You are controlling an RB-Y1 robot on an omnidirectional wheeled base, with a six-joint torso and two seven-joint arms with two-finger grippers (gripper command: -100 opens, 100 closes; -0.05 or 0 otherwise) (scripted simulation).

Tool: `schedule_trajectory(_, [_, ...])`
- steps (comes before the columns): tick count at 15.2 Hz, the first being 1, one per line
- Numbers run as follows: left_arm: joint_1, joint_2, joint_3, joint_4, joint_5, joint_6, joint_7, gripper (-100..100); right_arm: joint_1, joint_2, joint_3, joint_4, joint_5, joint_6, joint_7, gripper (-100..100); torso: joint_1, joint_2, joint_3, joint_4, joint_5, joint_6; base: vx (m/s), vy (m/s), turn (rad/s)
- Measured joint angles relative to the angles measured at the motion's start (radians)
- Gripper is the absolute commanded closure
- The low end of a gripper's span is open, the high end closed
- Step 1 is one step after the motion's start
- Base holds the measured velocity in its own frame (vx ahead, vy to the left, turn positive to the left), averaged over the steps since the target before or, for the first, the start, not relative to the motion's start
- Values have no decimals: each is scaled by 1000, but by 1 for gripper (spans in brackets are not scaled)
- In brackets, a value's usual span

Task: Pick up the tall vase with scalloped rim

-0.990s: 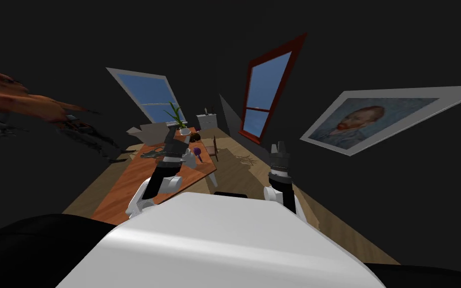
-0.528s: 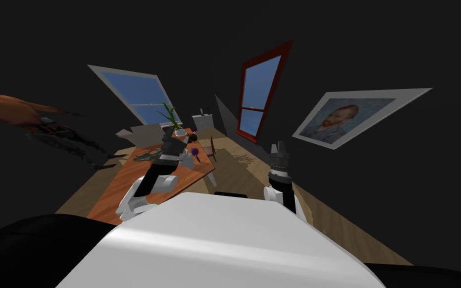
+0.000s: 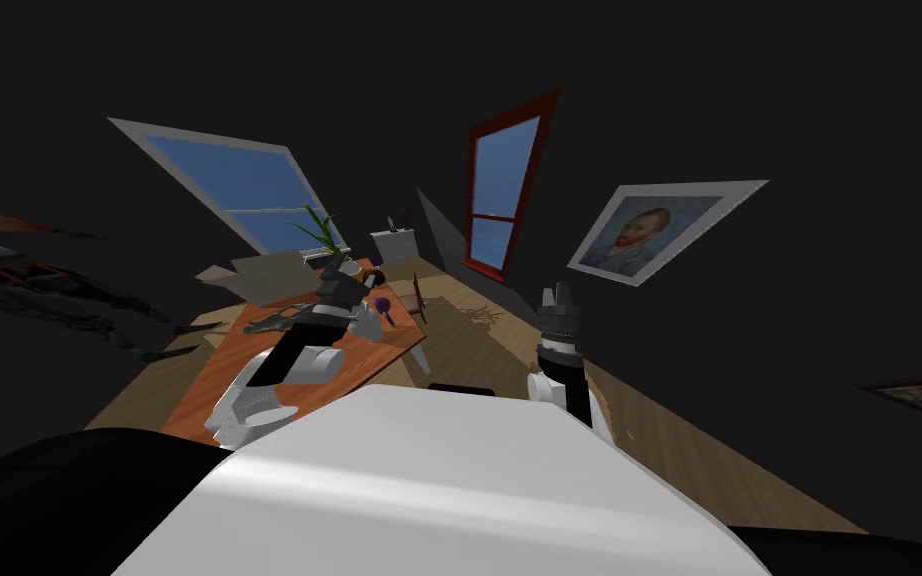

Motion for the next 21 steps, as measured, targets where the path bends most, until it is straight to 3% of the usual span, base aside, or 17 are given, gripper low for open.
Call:
schedule_trajectory(11, [9,102,74,-17,116,218,110,-100,0,0,0,0,0,0,0,0,2,0,0,0,0,0,-38,31,-144])
schedule_trajectory(21, [16,173,117,-9,203,407,181,-100,0,0,0,0,0,0,0,0,2,-2,-1,0,0,1,-30,36,-133])
